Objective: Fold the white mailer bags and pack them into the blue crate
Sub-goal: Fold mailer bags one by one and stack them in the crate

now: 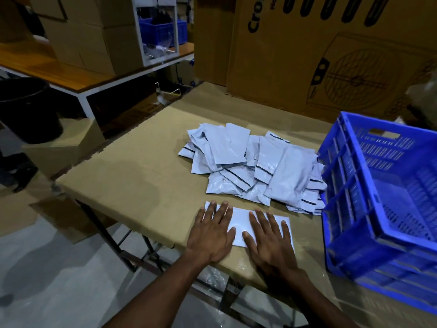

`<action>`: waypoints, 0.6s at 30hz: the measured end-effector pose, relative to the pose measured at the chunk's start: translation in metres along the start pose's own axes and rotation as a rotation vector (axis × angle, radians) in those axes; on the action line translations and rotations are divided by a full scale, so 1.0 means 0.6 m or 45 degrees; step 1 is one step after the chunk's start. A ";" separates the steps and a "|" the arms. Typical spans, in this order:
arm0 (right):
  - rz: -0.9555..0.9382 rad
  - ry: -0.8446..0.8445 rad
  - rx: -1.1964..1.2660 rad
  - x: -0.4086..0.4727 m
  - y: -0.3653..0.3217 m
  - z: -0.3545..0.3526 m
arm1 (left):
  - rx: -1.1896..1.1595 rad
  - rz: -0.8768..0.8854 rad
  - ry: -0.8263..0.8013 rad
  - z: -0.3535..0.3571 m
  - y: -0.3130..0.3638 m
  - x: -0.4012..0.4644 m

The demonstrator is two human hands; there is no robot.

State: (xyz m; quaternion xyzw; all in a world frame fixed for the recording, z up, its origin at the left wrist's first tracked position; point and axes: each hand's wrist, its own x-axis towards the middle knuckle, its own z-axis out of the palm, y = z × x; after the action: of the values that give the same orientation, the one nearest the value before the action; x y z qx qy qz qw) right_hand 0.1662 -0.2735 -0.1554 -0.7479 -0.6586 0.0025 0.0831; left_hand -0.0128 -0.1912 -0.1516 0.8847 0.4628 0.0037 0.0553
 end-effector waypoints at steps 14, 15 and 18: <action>0.088 -0.151 -0.061 0.003 0.003 -0.030 | 0.008 -0.056 -0.023 -0.007 -0.016 -0.010; 0.038 -0.120 -0.069 0.012 -0.009 -0.031 | 0.017 -0.056 -0.020 -0.006 -0.016 -0.010; -0.116 -0.151 0.030 0.037 -0.049 -0.026 | 0.025 -0.055 -0.018 -0.004 -0.017 -0.010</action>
State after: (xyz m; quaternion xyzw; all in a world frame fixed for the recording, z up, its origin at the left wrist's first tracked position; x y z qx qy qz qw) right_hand 0.1417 -0.2498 -0.1339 -0.7146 -0.6957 0.0507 0.0528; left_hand -0.0247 -0.1902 -0.1498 0.8751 0.4812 -0.0082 0.0500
